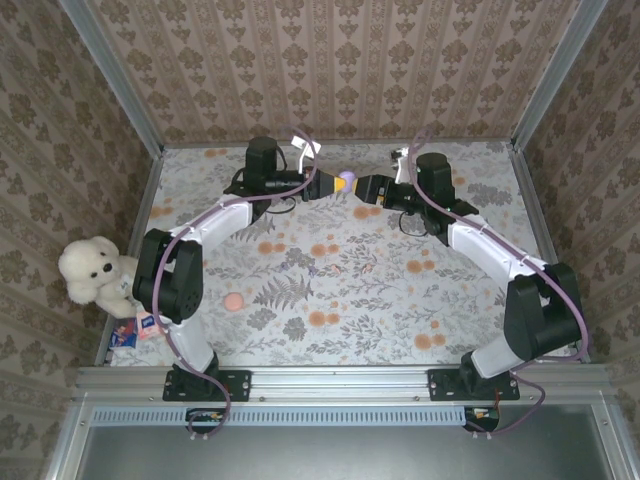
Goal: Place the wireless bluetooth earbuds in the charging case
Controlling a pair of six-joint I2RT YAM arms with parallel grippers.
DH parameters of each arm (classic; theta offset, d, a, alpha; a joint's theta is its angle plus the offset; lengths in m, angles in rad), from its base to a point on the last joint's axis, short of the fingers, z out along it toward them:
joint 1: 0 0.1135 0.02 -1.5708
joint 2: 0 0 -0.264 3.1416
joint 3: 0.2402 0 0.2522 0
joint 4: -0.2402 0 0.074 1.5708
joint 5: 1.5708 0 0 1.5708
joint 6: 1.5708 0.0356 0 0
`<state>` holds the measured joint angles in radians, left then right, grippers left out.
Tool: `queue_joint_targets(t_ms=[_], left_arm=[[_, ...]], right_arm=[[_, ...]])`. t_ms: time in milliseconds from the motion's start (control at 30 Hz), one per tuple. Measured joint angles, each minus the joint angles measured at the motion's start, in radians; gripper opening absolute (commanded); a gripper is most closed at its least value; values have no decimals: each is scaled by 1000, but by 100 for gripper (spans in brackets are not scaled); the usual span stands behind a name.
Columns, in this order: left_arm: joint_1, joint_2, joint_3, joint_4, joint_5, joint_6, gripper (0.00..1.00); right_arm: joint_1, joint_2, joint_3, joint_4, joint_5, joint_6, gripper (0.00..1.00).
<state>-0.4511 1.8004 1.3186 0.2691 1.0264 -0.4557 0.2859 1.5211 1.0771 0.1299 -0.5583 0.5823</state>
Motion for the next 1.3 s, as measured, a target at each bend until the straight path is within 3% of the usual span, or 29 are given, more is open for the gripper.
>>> queue_joint_targets(t_ms=[367,933,1300], left_arm=[[2,0,4,-49,-3,8,0],[-19,0,4,-61,0,15,0],[-21,0,7,-59,55,15,0]], right_arm=[[-14,46,17,1,1,8,64],[-42,69,-5,10,7,50,62],[-70,-2,-91,101,-115,71,57]])
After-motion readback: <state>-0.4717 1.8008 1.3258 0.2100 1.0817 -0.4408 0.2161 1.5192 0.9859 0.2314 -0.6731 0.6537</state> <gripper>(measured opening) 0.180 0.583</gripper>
